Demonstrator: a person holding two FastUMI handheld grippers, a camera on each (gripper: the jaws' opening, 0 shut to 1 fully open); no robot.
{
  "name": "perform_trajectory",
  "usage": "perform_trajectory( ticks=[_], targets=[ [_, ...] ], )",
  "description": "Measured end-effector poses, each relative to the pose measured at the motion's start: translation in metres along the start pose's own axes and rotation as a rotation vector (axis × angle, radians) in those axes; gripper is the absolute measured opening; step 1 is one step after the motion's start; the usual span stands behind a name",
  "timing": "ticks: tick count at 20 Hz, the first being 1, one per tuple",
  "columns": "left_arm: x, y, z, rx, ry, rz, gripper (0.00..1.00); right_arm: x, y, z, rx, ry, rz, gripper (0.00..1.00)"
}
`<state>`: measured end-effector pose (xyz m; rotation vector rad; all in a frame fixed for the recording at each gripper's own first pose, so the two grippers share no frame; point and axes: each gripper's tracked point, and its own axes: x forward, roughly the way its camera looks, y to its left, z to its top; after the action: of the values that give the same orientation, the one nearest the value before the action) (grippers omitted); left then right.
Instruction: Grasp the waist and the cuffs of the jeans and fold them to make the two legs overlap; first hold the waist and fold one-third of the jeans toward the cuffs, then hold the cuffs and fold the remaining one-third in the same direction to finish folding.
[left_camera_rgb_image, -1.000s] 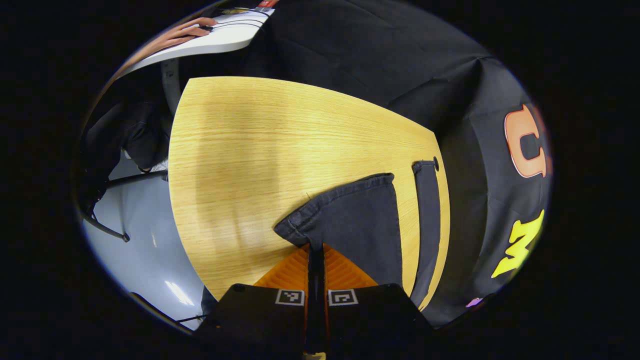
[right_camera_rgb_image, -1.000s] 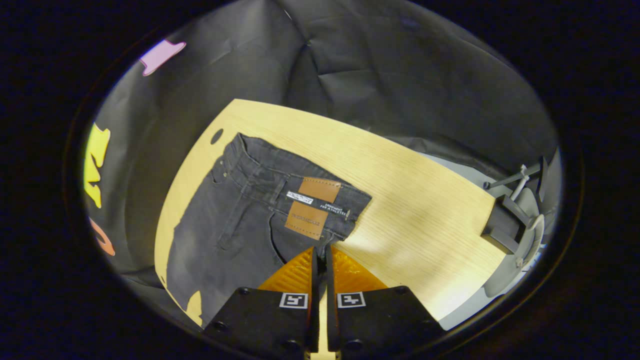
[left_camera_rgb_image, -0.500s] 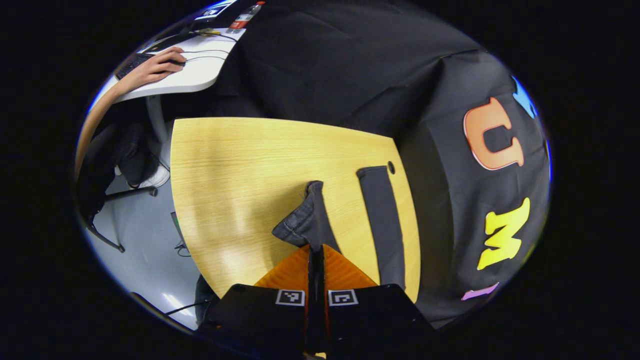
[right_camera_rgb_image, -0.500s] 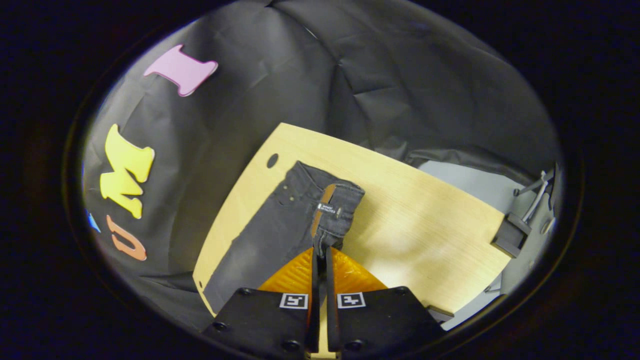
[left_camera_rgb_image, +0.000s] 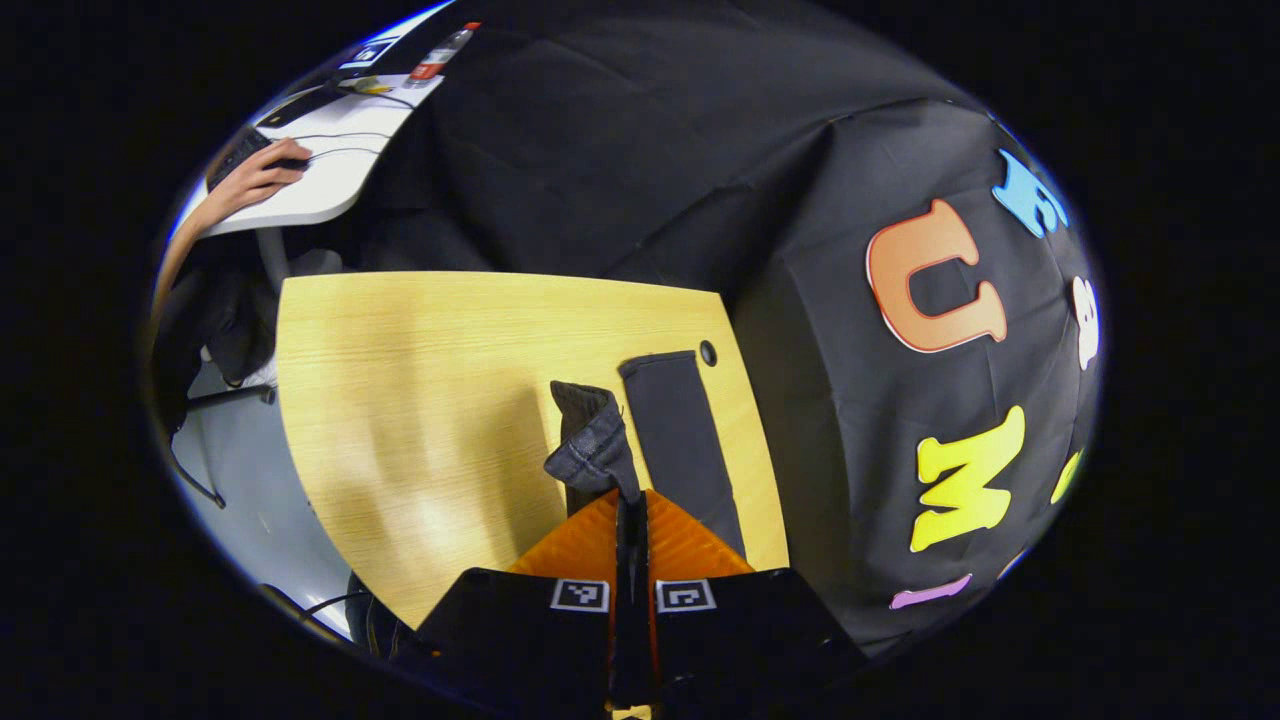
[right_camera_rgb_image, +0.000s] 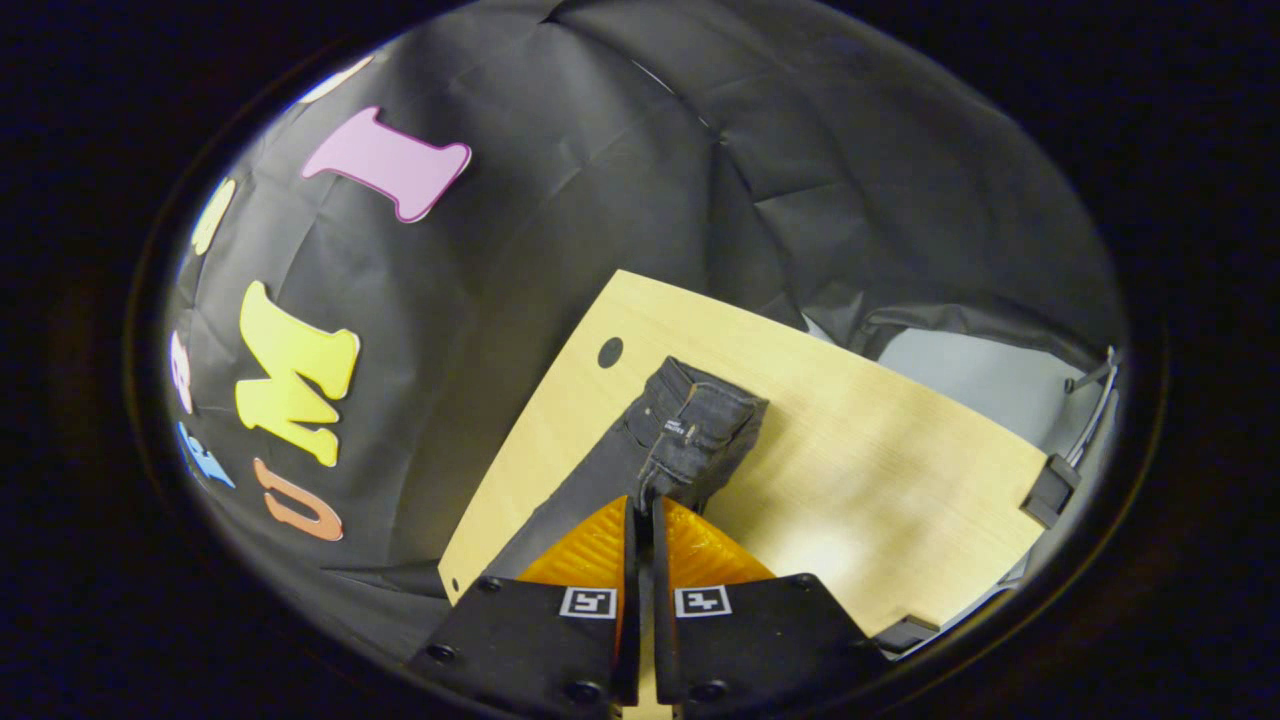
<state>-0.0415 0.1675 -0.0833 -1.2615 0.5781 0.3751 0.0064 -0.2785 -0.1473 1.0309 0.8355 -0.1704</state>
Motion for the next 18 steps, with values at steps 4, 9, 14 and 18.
perform_trajectory(
  ticks=[4, 9, 14, 18],
  targets=[
    [0.044, -0.037, 0.015, 0.032, -0.003, -0.003, 0.04, 0.026, 0.032, 0.018, 0.003, -0.010, 0.034, 0.07],
    [0.110, -0.053, 0.028, 0.019, 0.031, 0.059, 0.03, 0.064, 0.060, 0.037, -0.003, -0.028, 0.042, 0.07],
    [0.175, -0.059, 0.045, 0.025, 0.029, 0.117, 0.03, 0.104, 0.073, 0.055, 0.036, -0.048, 0.038, 0.03],
    [0.223, -0.075, 0.037, 0.067, 0.054, 0.121, 0.04, 0.135, 0.076, 0.068, 0.059, -0.067, 0.038, 0.07]
  ],
)
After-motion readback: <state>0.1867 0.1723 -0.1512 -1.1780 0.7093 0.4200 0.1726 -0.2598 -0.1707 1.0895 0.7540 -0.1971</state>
